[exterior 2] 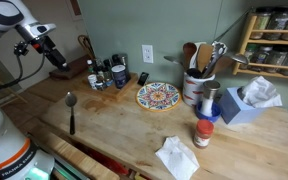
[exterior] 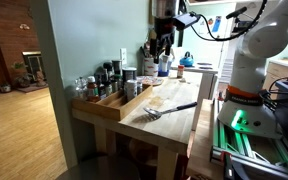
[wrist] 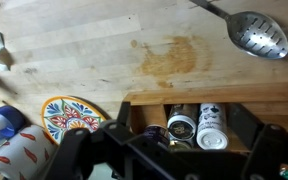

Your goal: Put the silver spoon in the silver holder on the right

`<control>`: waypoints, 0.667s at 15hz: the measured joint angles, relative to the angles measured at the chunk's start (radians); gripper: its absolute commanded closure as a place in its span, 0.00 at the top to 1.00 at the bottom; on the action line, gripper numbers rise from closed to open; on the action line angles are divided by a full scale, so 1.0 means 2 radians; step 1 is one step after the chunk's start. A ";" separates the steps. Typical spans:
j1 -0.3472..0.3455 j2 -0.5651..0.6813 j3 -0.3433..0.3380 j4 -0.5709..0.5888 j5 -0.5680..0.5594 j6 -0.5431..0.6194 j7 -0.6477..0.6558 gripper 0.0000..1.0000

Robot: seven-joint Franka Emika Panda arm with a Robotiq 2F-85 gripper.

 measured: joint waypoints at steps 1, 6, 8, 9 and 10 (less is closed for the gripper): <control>0.002 0.007 0.005 0.002 0.001 0.000 0.008 1.00; 0.021 0.065 0.047 0.019 0.005 -0.024 0.112 1.00; 0.028 0.094 0.061 0.035 0.005 -0.040 0.171 1.00; 0.031 0.109 0.068 0.045 0.005 -0.046 0.197 1.00; 0.033 0.125 0.074 0.056 0.005 -0.051 0.224 1.00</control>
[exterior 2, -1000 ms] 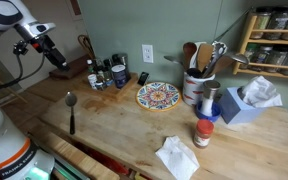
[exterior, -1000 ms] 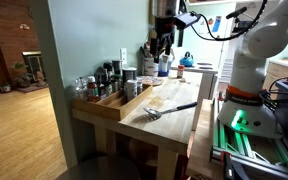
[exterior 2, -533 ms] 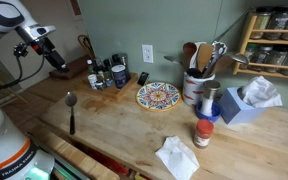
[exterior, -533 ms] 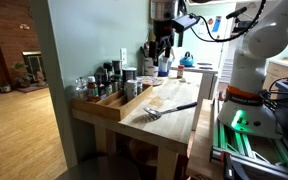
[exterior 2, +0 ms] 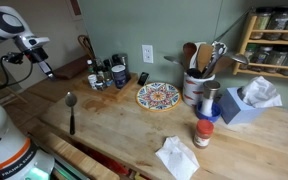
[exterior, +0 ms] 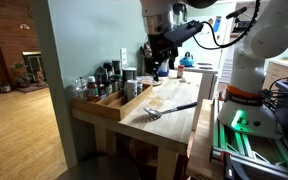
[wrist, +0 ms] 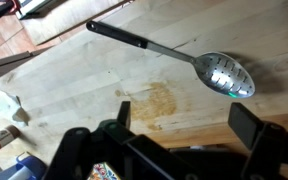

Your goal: Put the silver spoon in the silver holder on the right

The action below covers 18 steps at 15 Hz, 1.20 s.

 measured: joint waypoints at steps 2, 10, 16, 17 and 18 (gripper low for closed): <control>0.004 0.036 0.014 0.026 -0.004 -0.012 0.056 1.00; 0.033 0.188 0.020 0.119 -0.099 -0.052 0.170 1.00; 0.051 0.185 -0.001 0.120 -0.104 -0.058 0.175 1.00; 0.057 0.192 -0.006 0.122 -0.114 -0.067 0.186 1.00; 0.062 0.204 -0.011 0.126 -0.124 -0.074 0.197 1.00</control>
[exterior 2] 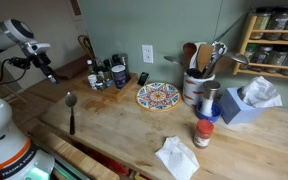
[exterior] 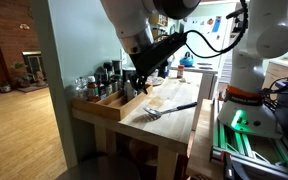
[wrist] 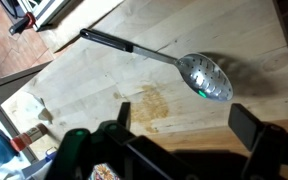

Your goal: Put the silver spoon in the silver holder on the right

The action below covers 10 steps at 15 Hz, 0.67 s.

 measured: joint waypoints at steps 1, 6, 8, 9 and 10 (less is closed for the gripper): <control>0.007 0.015 -0.005 0.006 -0.009 -0.007 0.012 1.00; 0.054 0.098 -0.043 0.046 -0.028 -0.020 0.050 1.00; 0.072 0.125 -0.060 0.062 -0.034 -0.020 0.056 1.00; 0.080 0.136 -0.068 0.070 -0.037 -0.020 0.057 1.00; 0.087 0.147 -0.076 0.077 -0.039 -0.020 0.058 1.00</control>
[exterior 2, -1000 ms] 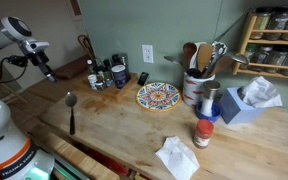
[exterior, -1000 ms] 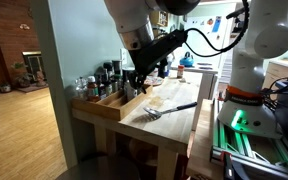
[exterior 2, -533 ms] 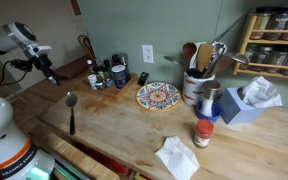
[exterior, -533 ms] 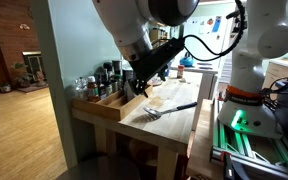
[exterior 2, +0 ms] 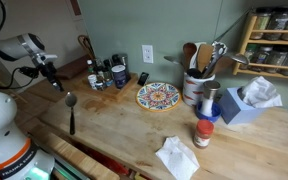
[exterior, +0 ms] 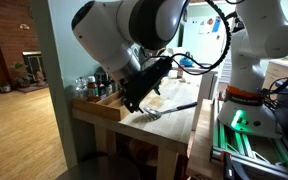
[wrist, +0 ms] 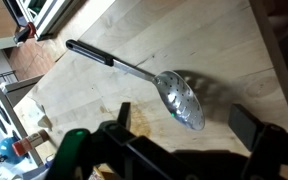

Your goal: Put the silver spoon in the silver holder on the right

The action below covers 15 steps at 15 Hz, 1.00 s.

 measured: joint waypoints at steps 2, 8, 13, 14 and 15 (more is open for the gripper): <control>0.012 0.020 -0.015 0.013 -0.005 0.000 0.001 1.00; 0.037 0.065 -0.054 0.040 -0.028 0.000 0.002 0.74; 0.044 0.079 -0.072 0.051 -0.031 -0.002 0.002 0.35; 0.044 0.079 -0.073 0.052 -0.031 -0.004 0.002 0.27; 0.045 0.079 -0.075 0.053 -0.031 -0.006 0.002 0.20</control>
